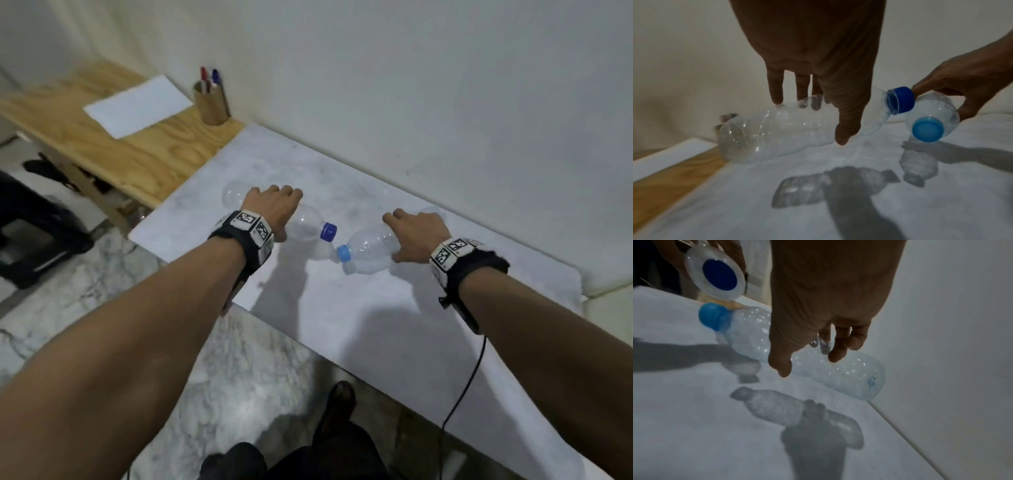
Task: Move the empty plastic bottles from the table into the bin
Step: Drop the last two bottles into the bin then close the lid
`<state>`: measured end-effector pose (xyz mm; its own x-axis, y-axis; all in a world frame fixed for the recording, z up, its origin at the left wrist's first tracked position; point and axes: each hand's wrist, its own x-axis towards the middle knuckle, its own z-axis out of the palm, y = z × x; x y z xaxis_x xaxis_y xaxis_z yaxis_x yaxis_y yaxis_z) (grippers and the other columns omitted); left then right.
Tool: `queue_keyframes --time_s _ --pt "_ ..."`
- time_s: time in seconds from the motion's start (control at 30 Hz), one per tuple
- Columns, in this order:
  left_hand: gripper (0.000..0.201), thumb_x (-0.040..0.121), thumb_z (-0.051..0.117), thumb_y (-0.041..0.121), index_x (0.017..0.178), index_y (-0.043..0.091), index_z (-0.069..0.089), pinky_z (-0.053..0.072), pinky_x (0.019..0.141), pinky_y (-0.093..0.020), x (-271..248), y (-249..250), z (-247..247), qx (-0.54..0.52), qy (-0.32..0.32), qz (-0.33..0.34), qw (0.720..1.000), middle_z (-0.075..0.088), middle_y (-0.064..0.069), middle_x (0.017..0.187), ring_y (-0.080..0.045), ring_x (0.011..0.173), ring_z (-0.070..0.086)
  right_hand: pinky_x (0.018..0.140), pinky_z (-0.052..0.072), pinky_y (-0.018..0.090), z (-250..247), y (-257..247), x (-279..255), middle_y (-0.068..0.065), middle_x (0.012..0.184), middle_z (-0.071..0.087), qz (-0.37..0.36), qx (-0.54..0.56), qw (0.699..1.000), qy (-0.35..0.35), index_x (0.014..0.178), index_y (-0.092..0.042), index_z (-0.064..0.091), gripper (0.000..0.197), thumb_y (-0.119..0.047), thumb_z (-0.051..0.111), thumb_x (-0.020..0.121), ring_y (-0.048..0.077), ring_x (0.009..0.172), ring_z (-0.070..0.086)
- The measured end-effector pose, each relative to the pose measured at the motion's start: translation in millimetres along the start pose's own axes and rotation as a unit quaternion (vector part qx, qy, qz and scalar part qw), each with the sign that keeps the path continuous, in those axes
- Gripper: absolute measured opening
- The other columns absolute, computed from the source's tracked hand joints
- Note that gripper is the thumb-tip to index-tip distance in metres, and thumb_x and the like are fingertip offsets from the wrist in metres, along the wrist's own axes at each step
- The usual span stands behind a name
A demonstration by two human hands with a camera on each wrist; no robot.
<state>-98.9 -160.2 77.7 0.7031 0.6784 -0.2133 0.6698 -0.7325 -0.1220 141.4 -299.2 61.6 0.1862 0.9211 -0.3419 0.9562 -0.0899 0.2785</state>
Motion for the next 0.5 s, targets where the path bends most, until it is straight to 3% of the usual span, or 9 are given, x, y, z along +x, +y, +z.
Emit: queue_keyframes --time_s 0.13,0.27,0.33,0.5 --pt "0.074 0.069 0.076 0.028 0.129 0.018 0.034 0.048 0.081 -0.045 -76.0 -88.6 3.1 -0.043 0.020 -0.091 0.995 0.051 -0.007 0.125 -0.030 0.115 0.053 0.068 0.039 0.035 -42.8 -85.7 18.0 0.003 0.124 0.057 -0.034 0.032 0.997 0.057 0.128 -0.019 0.041 0.068 -0.050 0.069 0.075 0.035 0.098 0.066" --pt "0.082 0.071 0.075 0.031 0.137 0.028 0.027 0.048 0.079 -0.044 -160.5 -171.6 23.1 -0.090 0.037 -0.175 0.980 0.050 -0.009 0.127 -0.035 0.112 0.054 0.071 0.044 0.038 -81.6 -188.7 38.9 0.005 0.118 0.061 -0.093 0.087 0.986 0.112 0.125 -0.018 0.041 0.068 -0.056 0.068 0.075 0.036 0.094 0.065" --pt "0.082 0.070 0.076 0.036 0.136 0.031 0.027 0.051 0.079 -0.046 -199.7 -203.6 36.5 -0.104 0.043 -0.217 0.970 0.050 -0.011 0.126 -0.037 0.108 0.057 0.067 0.043 0.036 -96.2 -238.9 48.2 0.007 0.112 0.063 -0.124 0.106 0.978 0.127 0.126 -0.020 0.039 0.068 -0.055 0.067 0.075 0.035 0.090 0.065" --pt "0.082 0.069 0.076 0.030 0.136 0.029 0.029 0.050 0.078 -0.049 -289.2 -264.2 80.6 -0.150 0.032 -0.329 0.932 0.052 -0.013 0.121 -0.038 0.102 0.058 0.058 0.039 0.033 -125.3 -361.8 62.5 0.009 0.099 0.065 -0.222 0.130 0.957 0.134 0.130 -0.022 0.036 0.071 -0.054 0.067 0.074 0.034 0.080 0.063"
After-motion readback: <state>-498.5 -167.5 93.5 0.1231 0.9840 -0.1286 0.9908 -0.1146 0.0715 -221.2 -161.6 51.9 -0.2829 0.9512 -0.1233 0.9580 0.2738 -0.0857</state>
